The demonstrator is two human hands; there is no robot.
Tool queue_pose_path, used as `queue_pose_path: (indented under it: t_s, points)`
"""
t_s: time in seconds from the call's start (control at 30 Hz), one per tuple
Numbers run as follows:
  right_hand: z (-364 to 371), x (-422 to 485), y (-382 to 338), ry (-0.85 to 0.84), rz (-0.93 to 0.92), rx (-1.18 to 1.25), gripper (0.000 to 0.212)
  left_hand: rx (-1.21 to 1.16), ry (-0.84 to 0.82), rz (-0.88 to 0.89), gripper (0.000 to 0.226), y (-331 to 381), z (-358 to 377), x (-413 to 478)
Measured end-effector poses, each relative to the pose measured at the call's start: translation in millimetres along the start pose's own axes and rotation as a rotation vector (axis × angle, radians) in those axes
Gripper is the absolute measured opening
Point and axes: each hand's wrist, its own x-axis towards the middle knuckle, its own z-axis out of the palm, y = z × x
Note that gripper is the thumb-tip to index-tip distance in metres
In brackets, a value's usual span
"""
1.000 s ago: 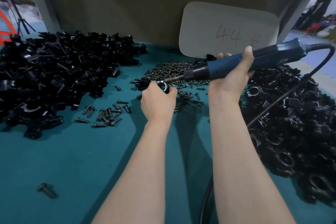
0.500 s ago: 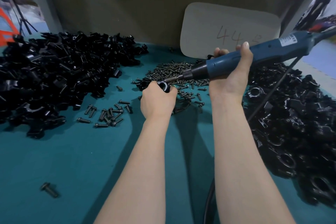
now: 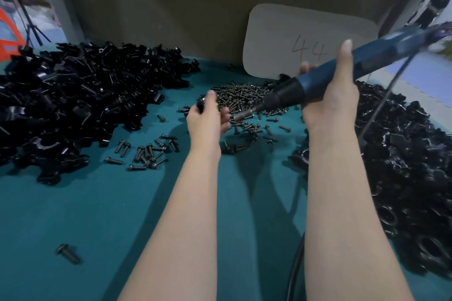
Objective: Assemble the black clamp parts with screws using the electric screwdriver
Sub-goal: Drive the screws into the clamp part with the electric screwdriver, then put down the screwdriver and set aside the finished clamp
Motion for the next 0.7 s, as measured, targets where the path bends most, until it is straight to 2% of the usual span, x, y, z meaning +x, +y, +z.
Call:
queue_pose_path:
  t_s: [0.07, 0.17, 0.2, 0.3, 0.47, 0.57, 0.7]
  points:
    - [-4.0, 1.8, 2.0, 0.035, 0.081, -0.141, 0.047, -0.326, -0.091, -0.176, 0.03, 2.7, -1.6, 2.0]
    - [-9.6, 2.2, 9.4, 0.075, 0.215, -0.171, 0.02, -0.418, -0.177, -0.225, 0.043, 1.4, -3.0, 5.4]
    - [-11.0, 2.5, 11.5, 0.088, 0.237, -0.171, 0.017, -0.422, -0.185, -0.214, 0.043, 0.7, -2.6, 5.3]
    - [-15.8, 10.4, 15.5, 0.126, 0.245, -0.267, 0.035, -0.423, -0.165, -0.174, 0.032, -0.5, -2.4, 4.9]
    - [-31.1, 23.0, 29.7, 0.128, 0.267, -0.861, 0.055, -0.462, -0.14, -0.2, 0.026, -0.2, -3.7, 5.7]
    - [-36.9, 21.2, 40.1, 0.085, 0.193, -1.269, 0.069, -0.496, -0.123, -0.211, 0.025, 0.5, -4.5, 6.0]
    - [-36.9, 20.2, 48.6, 0.046, 0.153, -1.524, 0.08, -0.513, -0.105, -0.204, 0.025, 2.2, -5.6, 6.9]
